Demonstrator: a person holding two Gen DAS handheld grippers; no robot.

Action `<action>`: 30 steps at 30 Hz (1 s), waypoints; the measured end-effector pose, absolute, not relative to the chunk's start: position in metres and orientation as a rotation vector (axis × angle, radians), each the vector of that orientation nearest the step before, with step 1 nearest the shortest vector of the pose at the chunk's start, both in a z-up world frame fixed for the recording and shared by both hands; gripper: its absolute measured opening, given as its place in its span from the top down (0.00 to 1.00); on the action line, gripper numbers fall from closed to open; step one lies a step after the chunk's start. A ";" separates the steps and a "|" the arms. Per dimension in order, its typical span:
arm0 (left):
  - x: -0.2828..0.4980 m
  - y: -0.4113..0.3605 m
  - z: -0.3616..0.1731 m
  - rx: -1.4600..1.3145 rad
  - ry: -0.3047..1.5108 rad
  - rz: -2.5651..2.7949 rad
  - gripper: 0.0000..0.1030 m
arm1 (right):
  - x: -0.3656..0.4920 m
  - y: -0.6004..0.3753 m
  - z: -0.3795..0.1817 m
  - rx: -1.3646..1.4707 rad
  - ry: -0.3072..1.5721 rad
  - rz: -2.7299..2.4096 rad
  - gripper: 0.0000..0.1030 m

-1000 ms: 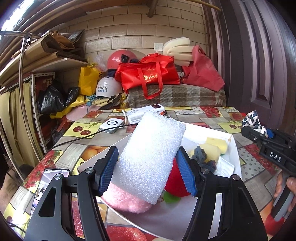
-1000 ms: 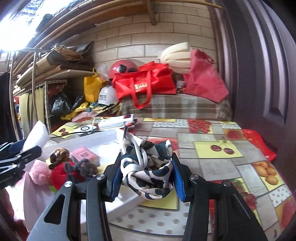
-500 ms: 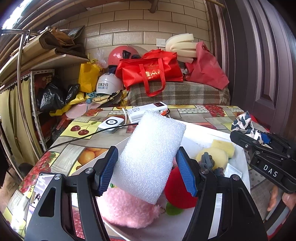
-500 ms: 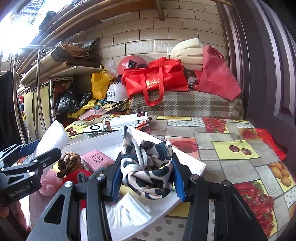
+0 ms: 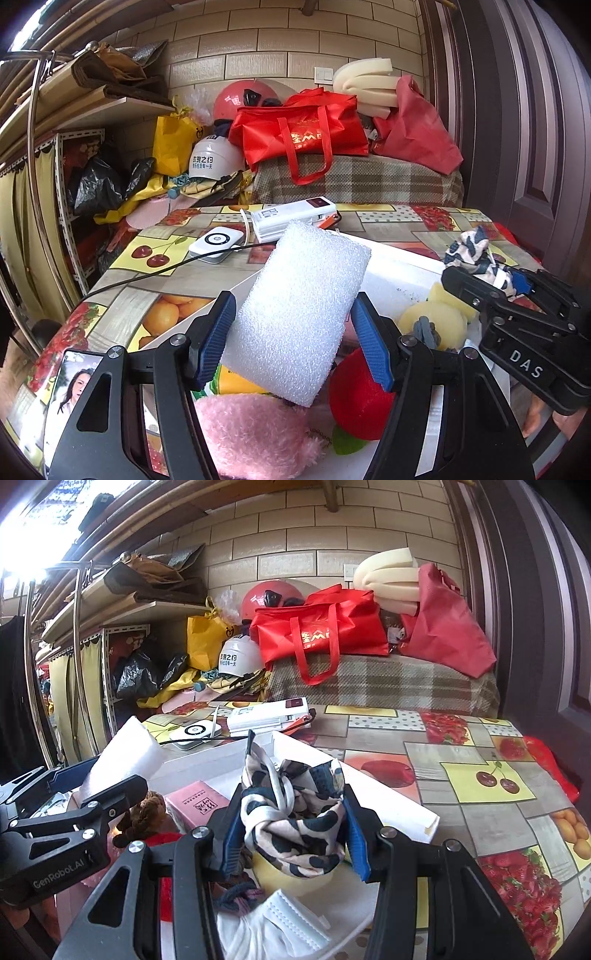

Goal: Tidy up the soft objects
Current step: 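Carry the foam block and patterned cloth over the white box, then open both tools to drop the foam block and patterned cloth into the box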

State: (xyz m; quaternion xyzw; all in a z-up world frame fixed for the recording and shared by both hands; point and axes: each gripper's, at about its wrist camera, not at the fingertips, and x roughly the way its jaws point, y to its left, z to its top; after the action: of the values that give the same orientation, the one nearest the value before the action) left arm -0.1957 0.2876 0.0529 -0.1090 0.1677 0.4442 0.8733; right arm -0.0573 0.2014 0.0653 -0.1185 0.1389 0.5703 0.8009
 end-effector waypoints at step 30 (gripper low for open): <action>-0.182 0.321 0.045 -0.354 0.418 0.976 0.12 | -0.038 0.225 0.059 -0.228 0.421 1.146 0.21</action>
State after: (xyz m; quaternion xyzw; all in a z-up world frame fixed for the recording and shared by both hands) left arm -0.1819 0.3213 0.0447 -0.1681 0.1984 0.4629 0.8474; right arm -0.0380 0.2251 0.0592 -0.1067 0.1973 0.5367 0.8134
